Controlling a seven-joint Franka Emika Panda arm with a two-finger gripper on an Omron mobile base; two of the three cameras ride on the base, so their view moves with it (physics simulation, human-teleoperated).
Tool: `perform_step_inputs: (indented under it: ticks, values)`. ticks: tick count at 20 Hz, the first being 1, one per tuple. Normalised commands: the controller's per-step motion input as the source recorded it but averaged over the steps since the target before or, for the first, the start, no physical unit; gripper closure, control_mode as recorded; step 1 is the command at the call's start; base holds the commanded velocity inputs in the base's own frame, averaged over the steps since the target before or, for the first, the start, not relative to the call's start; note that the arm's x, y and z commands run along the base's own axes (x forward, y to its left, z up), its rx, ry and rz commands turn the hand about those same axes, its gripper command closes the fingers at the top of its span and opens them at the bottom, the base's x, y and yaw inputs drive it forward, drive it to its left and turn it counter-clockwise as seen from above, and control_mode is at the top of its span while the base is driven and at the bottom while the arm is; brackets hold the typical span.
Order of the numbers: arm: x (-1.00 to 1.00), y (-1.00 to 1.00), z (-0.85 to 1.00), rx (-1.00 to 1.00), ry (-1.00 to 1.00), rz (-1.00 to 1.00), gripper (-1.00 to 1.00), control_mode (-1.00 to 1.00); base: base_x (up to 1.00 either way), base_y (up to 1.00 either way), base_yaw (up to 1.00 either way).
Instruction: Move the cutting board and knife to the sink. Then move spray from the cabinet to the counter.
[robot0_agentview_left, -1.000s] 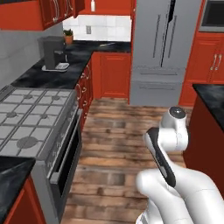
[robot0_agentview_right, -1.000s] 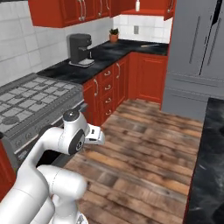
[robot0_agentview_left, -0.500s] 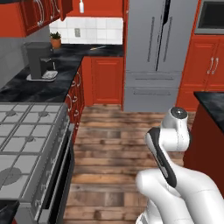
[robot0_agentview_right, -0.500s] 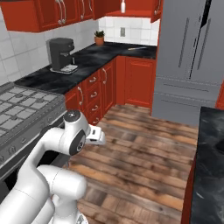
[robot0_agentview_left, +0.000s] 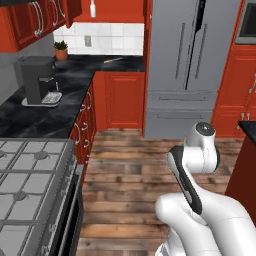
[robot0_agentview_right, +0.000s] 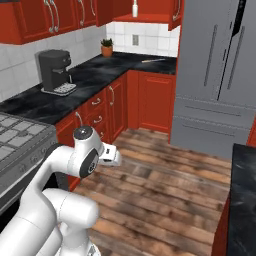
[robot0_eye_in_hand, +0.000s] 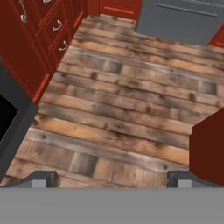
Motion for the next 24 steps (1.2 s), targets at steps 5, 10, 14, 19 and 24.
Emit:
perform_step_inputs:
  ticks: [5, 10, 14, 19, 24]
  values:
    - [0.0, 0.0, 0.0, 0.0, 0.0, 0.0, -1.0, 1.0, 0.85, 0.1, 0.0]
    - [0.0, 0.0, 0.0, 0.0, 0.0, 0.0, -1.0, 1.0, 0.85, 0.18, -0.01]
    - [0.0, 0.0, 0.0, 0.0, 0.0, 0.0, -1.0, 1.0, 0.87, 0.19, 0.0]
    - [0.0, 0.0, 0.0, 0.0, 0.0, 0.0, -1.0, 1.0, 0.89, 0.21, -0.03]
    - [0.0, 0.0, 0.0, 0.0, 0.0, 0.0, -1.0, 1.0, 0.89, 0.27, -0.11]
